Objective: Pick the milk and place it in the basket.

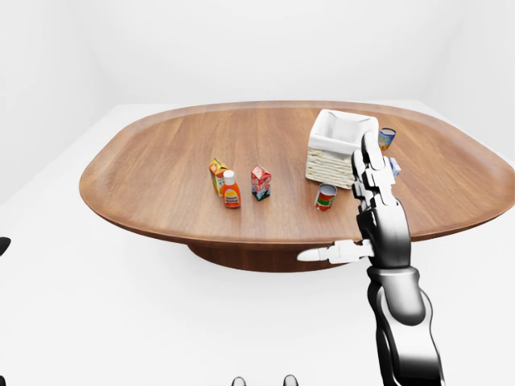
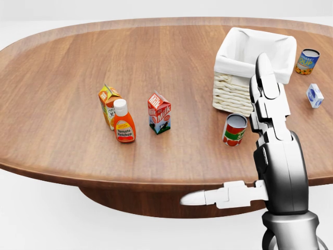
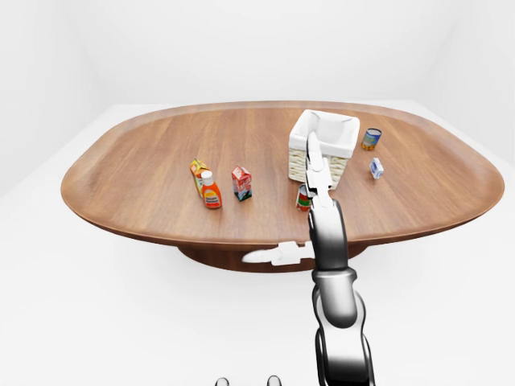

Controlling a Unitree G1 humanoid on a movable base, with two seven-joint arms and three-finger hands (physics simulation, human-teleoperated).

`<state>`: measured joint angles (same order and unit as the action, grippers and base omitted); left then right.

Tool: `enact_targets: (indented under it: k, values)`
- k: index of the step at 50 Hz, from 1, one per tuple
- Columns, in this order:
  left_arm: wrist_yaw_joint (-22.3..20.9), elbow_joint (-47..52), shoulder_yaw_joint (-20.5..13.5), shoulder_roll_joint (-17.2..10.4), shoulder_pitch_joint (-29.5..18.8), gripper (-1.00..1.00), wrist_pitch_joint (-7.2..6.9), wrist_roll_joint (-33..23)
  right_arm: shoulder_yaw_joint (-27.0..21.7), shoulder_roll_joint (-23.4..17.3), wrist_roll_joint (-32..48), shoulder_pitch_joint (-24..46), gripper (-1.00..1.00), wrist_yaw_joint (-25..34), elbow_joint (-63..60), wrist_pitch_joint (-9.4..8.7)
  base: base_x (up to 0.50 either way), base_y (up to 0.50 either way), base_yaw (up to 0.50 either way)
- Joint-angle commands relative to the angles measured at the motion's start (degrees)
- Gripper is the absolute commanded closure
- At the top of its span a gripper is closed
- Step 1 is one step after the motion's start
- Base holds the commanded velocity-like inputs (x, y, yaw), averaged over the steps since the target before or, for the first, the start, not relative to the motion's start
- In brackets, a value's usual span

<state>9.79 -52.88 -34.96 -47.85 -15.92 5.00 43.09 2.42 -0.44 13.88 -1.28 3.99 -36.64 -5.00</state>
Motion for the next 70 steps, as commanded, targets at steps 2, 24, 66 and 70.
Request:
enact_targets:
  k: [2, 24, 66, 70]
  values:
    - [0.0, 0.0, 0.1, 0.1, 0.0, -1.00, 0.00, 0.0, 0.2, -0.1, 0.1, 0.5, -1.00, -0.7, 0.6, 0.00, 0.00, 0.00, 0.00]
    - [0.3, 0.1, 0.0, 0.1, 0.1, -1.00, 0.00, -0.1, 0.6, -0.1, -0.2, 0.1, -1.00, 0.4, -0.3, 0.00, 0.38, -0.03, 0.00]
    - [-0.1, 0.0, 0.0, 0.1, 0.0, -1.00, 0.00, 0.2, 1.2, 0.0, 0.6, -0.1, -1.00, 0.4, -1.0, 0.00, 0.50, -0.02, 0.00]
    - [-0.1, 0.0, 0.0, 0.1, 0.0, -1.00, 0.00, 0.2, 0.7, 0.1, 0.9, 0.5, -1.00, -0.2, -0.2, 0.00, 0.49, -0.03, 0.00]
